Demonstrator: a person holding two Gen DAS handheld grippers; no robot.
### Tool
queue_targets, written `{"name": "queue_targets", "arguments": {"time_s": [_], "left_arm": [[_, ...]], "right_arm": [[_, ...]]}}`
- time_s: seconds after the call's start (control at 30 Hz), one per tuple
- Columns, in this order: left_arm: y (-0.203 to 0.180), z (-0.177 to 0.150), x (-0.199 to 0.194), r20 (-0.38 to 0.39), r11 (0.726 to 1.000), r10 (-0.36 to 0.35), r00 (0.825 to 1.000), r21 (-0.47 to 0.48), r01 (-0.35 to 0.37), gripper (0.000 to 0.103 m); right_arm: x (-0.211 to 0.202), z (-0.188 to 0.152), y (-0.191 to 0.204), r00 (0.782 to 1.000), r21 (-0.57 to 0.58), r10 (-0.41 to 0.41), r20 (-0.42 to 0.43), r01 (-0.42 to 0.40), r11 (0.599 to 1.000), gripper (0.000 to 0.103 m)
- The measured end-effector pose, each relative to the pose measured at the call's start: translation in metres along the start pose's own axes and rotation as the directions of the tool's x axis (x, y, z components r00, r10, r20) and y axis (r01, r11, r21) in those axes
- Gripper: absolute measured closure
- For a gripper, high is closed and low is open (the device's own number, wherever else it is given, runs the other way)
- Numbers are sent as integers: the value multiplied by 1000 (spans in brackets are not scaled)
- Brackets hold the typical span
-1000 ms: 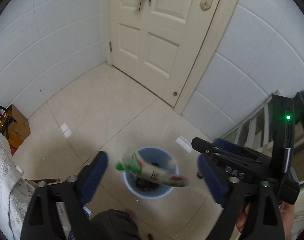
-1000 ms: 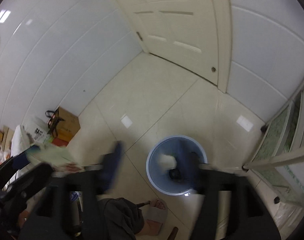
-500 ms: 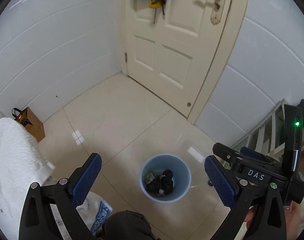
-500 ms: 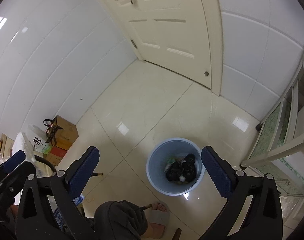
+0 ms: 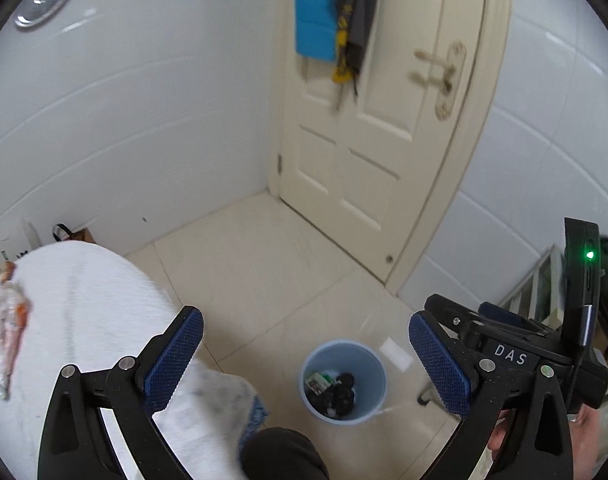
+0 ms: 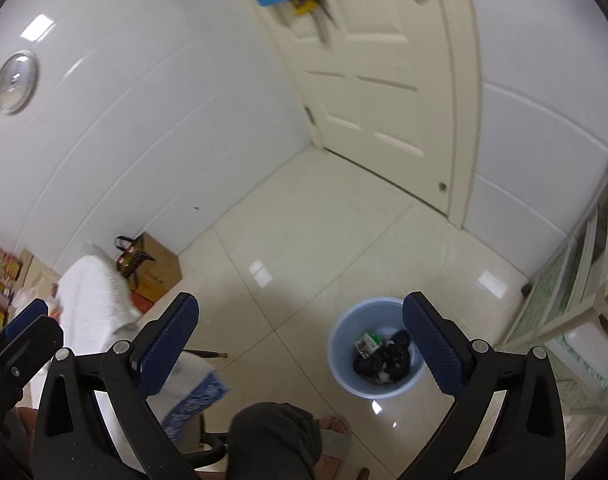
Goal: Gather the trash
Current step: 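Move both tools back to the table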
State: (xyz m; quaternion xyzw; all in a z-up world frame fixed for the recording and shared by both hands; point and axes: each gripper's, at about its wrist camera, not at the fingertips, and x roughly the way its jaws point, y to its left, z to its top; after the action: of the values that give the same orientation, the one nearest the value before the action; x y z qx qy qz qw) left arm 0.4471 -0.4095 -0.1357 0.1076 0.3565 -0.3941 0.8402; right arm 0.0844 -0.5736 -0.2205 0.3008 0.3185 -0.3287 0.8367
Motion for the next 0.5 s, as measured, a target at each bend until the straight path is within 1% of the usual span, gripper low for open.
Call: {"name": "queue_targets", "arguments": {"time_s": [0.2, 0.3, 0.37, 0.5], "left_arm": [[43, -20, -72, 98, 996, 58, 993, -69, -52, 1], [68, -36, -107, 136, 990, 111, 985, -104, -97, 1], [82, -49, -127, 151, 985, 132, 980, -129, -113, 1], [113, -75, -167, 180, 968, 197, 964, -191, -162, 1]], "right_arm": [[-24, -1, 70, 996, -112, 76, 34, -72, 991, 0], [-34, -4, 110, 991, -175, 125, 46, -115, 978, 0], [-40, -8, 140, 986, -219, 157, 50, -143, 965, 0], [-47, -18, 191, 976, -293, 214, 43, -192, 937, 0]]}}
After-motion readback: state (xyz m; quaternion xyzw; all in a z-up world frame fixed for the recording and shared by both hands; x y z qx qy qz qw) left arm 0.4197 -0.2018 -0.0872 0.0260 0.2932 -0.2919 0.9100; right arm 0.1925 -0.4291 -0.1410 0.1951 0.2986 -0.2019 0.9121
